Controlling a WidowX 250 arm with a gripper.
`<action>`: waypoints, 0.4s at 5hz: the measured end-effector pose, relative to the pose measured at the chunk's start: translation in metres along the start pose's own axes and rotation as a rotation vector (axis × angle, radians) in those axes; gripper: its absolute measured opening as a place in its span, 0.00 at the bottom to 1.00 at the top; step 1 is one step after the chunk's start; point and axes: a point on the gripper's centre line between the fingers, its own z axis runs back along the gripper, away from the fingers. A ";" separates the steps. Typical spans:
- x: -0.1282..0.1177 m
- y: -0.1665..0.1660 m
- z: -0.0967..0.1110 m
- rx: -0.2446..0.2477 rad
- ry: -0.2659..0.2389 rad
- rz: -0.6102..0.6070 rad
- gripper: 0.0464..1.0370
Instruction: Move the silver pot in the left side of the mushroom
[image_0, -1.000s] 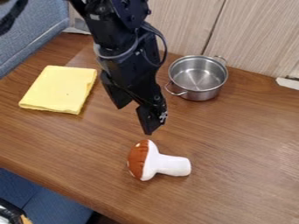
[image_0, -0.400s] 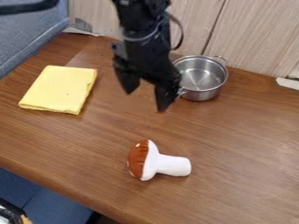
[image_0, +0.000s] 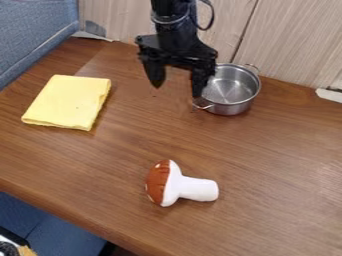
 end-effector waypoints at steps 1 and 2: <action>0.022 0.012 -0.023 -0.039 -0.014 0.096 0.96; 0.037 0.015 -0.044 -0.046 -0.010 0.125 0.96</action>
